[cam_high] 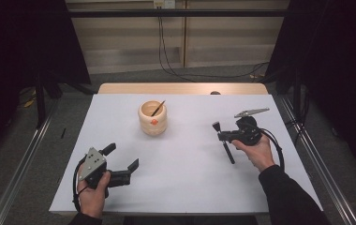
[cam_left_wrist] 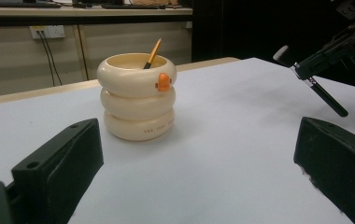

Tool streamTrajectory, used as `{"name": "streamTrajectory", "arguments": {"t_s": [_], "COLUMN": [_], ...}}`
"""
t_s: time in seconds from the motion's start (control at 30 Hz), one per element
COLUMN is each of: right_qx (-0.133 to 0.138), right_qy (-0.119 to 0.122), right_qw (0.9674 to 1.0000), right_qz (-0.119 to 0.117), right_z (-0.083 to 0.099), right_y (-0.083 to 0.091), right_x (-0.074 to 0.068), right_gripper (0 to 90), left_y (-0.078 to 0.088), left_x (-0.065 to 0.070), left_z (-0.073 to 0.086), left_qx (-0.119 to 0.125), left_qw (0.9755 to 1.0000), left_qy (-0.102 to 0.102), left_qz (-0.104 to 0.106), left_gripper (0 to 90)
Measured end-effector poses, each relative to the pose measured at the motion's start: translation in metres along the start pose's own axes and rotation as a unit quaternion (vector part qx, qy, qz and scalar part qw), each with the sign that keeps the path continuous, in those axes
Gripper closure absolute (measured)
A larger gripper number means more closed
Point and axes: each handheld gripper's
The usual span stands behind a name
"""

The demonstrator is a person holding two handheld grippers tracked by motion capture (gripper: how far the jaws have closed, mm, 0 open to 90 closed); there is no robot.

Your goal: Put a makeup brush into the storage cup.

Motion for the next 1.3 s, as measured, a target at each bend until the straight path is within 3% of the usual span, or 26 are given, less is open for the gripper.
{"name": "streamTrajectory", "arguments": {"t_s": [0.23,0.37,0.7,1.3], "right_qx": [0.046,0.059,0.120,0.219], "right_qy": [0.006,0.006,0.004,0.020], "right_qw": [0.9988,0.9982,0.9927,0.9753], "right_qz": [-0.011,-0.010,-0.004,-0.020], "right_z": [0.002,0.005,0.008,0.001], "right_y": [0.006,0.008,0.025,0.052], "right_x": [-0.002,-0.002,0.002,-0.003], "right_gripper": [77.9,77.9,77.9,77.8], "left_y": [0.000,0.001,0.001,0.001], "left_x": [0.000,0.000,0.000,0.001], "left_z": [0.000,-0.001,0.000,0.000], "left_qx": [0.001,0.001,0.002,0.002], "left_qw": [1.0000,1.0000,1.0000,1.0000], "left_qy": [0.002,0.004,0.005,0.006], "left_qz": [0.000,-0.002,-0.004,0.000], "left_gripper": [1.3,1.3,1.2,1.3]}}
Point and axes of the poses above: each handheld gripper's, and its own axes: y roughly backward along the jaws, z roughly out of its underside, x roughly to its right, and after that the axes turned 7 degrees about y, right-handed
